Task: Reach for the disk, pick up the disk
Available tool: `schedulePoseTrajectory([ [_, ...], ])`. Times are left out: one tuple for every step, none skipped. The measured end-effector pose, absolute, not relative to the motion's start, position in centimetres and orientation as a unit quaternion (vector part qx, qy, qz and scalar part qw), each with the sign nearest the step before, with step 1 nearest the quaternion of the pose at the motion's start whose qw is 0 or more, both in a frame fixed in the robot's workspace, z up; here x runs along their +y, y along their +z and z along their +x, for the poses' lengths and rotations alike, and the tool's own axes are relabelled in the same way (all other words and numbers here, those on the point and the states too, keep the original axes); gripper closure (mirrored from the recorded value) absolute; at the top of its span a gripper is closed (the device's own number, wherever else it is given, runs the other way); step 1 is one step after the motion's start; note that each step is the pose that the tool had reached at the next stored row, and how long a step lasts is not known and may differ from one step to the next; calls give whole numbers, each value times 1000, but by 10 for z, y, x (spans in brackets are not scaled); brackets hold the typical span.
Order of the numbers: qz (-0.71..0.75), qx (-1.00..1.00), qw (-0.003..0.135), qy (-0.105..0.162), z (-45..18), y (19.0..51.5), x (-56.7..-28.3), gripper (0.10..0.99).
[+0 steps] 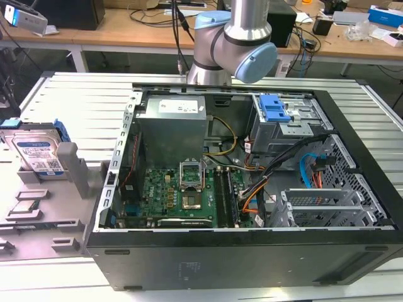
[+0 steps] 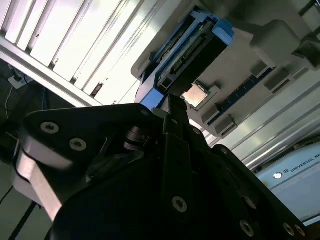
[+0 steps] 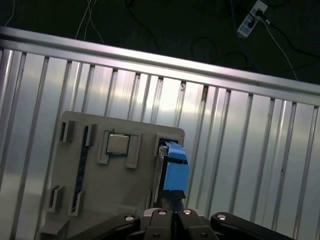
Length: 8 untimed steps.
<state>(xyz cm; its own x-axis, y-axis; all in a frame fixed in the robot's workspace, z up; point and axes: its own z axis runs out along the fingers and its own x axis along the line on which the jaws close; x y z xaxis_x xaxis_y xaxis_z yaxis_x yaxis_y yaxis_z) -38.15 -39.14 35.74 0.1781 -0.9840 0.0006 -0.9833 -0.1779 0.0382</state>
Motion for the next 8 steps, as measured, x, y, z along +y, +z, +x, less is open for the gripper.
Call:
schedulePoseTrajectory([
  [765,-644,15,-12,-382,357,-391,980],
  [757,-654,15,-12,-382,357,-391,980],
  [752,-659,15,-12,-382,357,-391,980],
  [747,-665,15,-12,-382,357,-391,980],
  [741,-671,15,-12,-382,357,-391,980],
  [737,-676,15,-12,-382,357,-391,980],
  [731,-682,15,-13,-382,357,-391,980],
  [726,-688,14,-13,-382,357,-391,980],
])
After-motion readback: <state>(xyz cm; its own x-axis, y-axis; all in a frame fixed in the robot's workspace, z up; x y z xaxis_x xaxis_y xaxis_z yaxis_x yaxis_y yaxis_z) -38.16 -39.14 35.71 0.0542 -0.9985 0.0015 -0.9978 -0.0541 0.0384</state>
